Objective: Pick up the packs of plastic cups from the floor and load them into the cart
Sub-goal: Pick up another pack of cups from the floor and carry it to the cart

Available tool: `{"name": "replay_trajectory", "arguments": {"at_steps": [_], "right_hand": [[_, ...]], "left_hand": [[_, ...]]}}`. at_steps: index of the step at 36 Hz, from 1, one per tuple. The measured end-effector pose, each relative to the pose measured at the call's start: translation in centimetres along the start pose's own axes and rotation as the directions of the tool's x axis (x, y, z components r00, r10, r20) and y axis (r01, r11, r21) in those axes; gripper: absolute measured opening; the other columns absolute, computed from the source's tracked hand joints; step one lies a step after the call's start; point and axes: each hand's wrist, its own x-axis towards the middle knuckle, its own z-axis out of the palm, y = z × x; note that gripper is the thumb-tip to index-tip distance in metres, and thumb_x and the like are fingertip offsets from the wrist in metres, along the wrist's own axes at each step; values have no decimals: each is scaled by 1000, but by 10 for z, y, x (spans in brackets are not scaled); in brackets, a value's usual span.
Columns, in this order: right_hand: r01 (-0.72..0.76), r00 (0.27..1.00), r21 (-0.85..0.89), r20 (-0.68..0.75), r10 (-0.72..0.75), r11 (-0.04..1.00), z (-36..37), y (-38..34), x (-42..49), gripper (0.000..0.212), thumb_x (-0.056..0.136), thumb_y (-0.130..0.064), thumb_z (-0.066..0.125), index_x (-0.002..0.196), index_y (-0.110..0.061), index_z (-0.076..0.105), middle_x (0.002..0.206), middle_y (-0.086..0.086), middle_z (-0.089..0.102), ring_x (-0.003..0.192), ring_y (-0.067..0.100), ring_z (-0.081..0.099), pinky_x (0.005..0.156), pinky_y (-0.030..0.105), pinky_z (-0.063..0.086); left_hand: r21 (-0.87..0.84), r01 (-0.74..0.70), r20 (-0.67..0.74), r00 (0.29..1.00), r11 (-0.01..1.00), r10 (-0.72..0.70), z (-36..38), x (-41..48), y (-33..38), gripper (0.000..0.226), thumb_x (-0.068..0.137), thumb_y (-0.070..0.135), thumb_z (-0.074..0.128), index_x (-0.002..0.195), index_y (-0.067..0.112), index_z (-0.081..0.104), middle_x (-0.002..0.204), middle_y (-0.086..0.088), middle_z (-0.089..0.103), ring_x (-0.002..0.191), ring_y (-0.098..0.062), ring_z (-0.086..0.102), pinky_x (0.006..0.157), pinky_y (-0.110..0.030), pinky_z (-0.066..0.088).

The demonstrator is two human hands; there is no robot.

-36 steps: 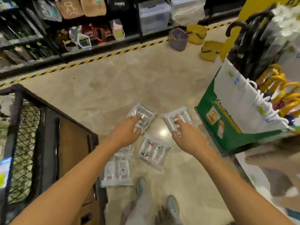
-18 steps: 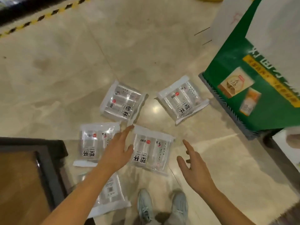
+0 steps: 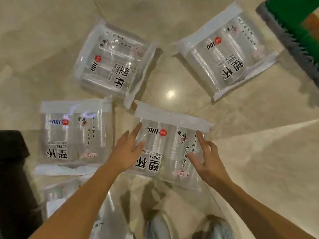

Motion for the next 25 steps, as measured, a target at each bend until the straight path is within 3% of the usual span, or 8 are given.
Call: {"name": "replay_trajectory", "arguments": {"at_steps": [2,5,7,10,17,19,21,25], "right_hand": [[24,1000,3,-3,-24,1000,8,8,10,74,90,-62,54,140,-73,1,151,-6,21,109,27,57,106,48,43],[41,999,13,-28,-41,999,10,14,16,74,91,-56,58,141,-72,6,150,-5,20,122,23,50,108,47,42],[53,998,22,-34,-52,998,2,10,13,73,92,-54,58,139,-74,6,151,-5,20,100,19,50,108,41,41],[84,995,12,-48,-83,996,-25,-9,-4,72,93,-55,57,139,-73,5,149,-6,19,83,16,43,101,33,41],[120,984,22,-137,-116,993,-136,-99,-72,71,92,-54,58,148,-62,15,146,0,24,81,13,50,95,27,40],[136,977,31,-169,-129,990,-179,-134,-96,69,92,-53,58,149,-58,18,145,-1,25,102,3,53,96,24,38],[163,966,32,-207,-153,986,-224,-174,-123,69,92,-52,58,149,-57,20,145,-2,25,129,5,38,101,23,35],[210,939,29,-285,-193,977,-321,-259,-186,65,94,-51,55,147,-62,18,147,-7,20,138,10,29,107,27,32]], "left_hand": [[-112,10,-6,1000,994,-11,10,4,-1,61,99,55,38,144,65,-1,152,-6,28,125,-18,48,108,-47,34],[-204,35,-75,996,978,-51,16,0,3,58,102,41,42,146,62,10,138,-2,32,90,-2,54,93,-33,38],[-233,37,-92,994,972,-60,12,-5,7,58,102,37,44,146,61,14,130,-1,34,85,-2,53,91,-31,40],[-277,18,-103,993,961,-48,-9,-21,26,59,102,34,45,146,61,17,128,-1,33,85,5,47,90,-25,35],[-304,-61,-135,991,951,20,-111,-92,131,59,100,40,47,145,62,16,128,0,32,88,7,45,99,-28,28],[-319,-105,-141,988,942,62,-152,-119,168,58,99,44,48,142,67,17,127,-1,33,101,-1,49,105,-35,32],[-324,-139,-159,983,936,91,-196,-150,208,58,98,45,49,140,69,17,127,0,34,106,-9,51,106,-37,36],[-314,-229,-226,961,921,162,-288,-220,296,58,97,45,51,141,68,20,125,3,33,108,-1,48,106,-34,38]]}}
